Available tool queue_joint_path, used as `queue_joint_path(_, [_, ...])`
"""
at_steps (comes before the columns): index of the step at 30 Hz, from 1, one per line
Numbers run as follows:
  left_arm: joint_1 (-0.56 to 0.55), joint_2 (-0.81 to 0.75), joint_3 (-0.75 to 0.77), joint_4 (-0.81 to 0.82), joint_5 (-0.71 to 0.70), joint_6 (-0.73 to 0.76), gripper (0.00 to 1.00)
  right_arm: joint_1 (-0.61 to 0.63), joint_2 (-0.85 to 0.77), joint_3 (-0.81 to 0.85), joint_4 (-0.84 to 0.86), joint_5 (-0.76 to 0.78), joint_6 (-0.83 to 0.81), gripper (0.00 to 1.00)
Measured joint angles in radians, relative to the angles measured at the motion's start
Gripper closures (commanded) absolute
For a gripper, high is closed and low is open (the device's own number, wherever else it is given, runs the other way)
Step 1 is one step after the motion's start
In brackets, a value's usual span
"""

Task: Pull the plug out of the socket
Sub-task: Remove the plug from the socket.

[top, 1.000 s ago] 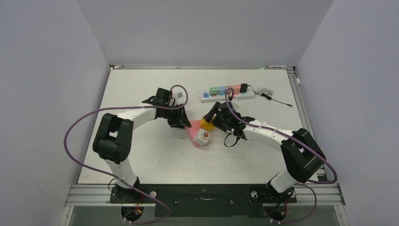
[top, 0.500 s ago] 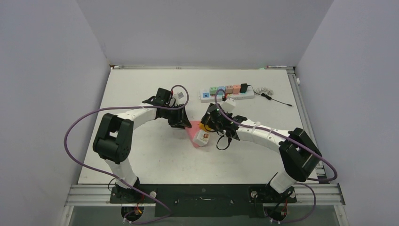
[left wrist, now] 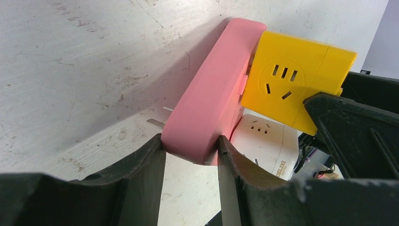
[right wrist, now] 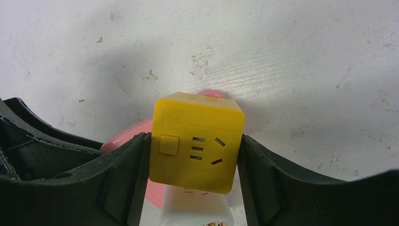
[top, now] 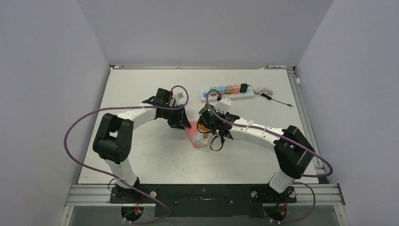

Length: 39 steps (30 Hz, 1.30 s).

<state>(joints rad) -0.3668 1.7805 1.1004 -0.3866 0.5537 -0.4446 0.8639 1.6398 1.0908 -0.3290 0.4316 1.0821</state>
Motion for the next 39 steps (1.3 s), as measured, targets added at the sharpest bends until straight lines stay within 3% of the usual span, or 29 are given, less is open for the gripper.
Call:
queue_joint_path(6, [0.000,0.000,0.000,-0.002,-0.002,0.000,1.00,-0.028,-0.008,-0.016,0.026,-0.034,-0.003,0.95])
queue_joint_path(23, [0.000,0.000,0.000,0.006,0.000,0.003,1.00,-0.170,-0.109,-0.216,0.235,-0.309,0.040,0.95])
queue_joint_path(39, [0.001,0.000,0.000,0.010,0.000,0.003,1.00,-0.194,-0.124,-0.257,0.287,-0.355,0.065,0.95])
